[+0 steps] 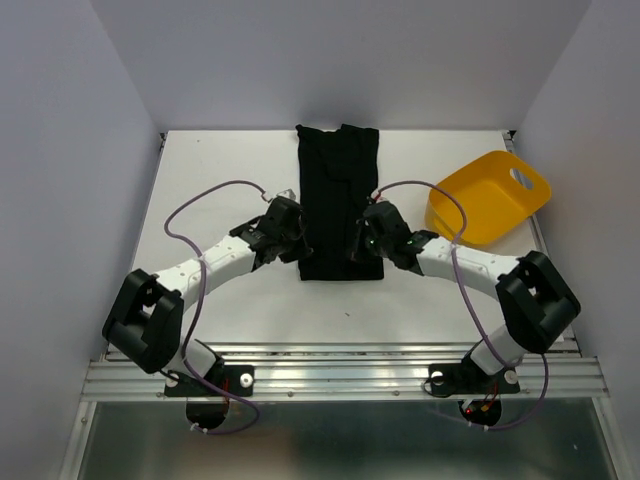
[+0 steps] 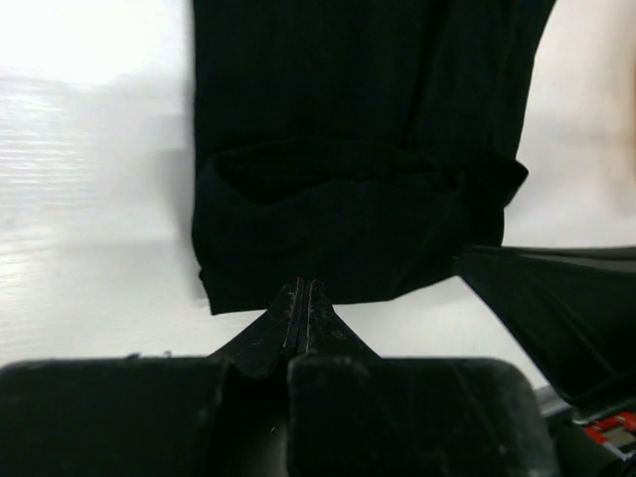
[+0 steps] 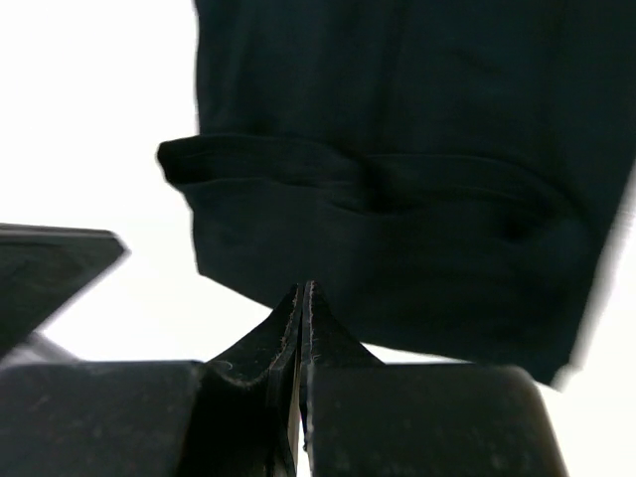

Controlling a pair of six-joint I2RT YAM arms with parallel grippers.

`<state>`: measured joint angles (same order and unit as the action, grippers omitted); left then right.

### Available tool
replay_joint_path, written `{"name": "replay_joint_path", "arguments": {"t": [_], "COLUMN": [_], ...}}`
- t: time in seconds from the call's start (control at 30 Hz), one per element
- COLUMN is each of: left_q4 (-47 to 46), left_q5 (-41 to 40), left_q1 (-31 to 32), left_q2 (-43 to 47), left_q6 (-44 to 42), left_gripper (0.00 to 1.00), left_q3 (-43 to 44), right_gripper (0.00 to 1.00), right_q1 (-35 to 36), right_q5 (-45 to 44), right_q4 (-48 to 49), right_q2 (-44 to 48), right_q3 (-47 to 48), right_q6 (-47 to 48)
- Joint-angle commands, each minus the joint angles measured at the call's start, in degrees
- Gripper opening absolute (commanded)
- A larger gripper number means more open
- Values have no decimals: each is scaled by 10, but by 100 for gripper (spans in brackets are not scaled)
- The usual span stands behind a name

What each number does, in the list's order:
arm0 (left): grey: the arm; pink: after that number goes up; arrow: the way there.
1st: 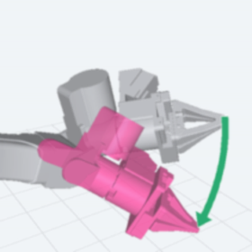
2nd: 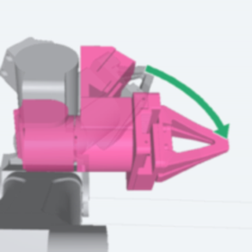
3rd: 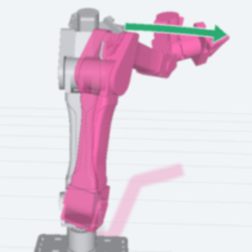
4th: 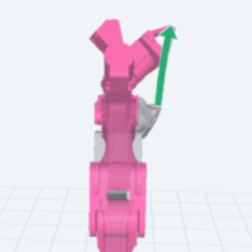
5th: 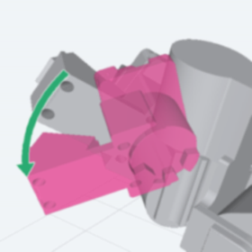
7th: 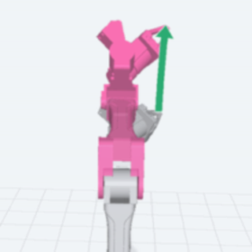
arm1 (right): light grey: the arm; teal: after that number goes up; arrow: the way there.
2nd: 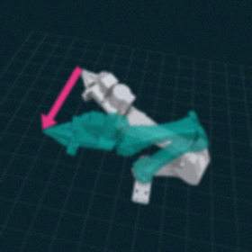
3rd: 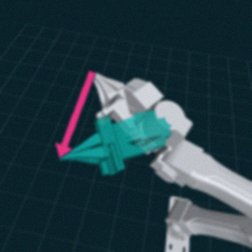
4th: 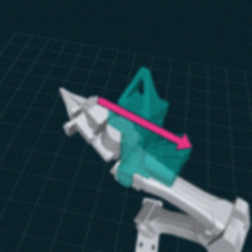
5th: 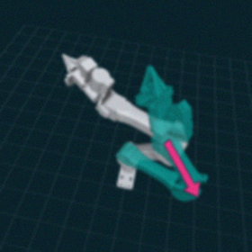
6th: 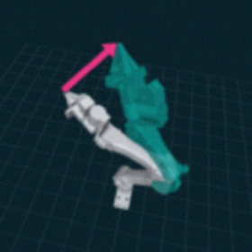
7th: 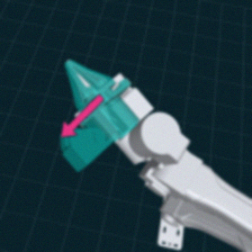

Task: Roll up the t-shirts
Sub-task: Roll the T-shirt to the center of the board.

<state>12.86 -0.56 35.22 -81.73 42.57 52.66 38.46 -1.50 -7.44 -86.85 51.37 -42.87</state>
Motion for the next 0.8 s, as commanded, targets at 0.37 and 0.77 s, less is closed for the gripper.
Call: {"name": "replay_joint_path", "arguments": {"t": [0.37, 0.77], "left_q4": [-41, 14], "left_q5": [24, -82], "left_q1": [11, 8], "left_q2": [-117, -93], "left_q6": [-2, -36], "left_gripper": [0, 0], "left_q3": [2, 10], "right_gripper": [1, 1], "right_q1": [12, 12], "right_q5": [-24, -119], "right_q4": [2, -15], "right_q2": [-159, 7], "right_q3": [47, -2], "right_q6": [-1, 30]}}
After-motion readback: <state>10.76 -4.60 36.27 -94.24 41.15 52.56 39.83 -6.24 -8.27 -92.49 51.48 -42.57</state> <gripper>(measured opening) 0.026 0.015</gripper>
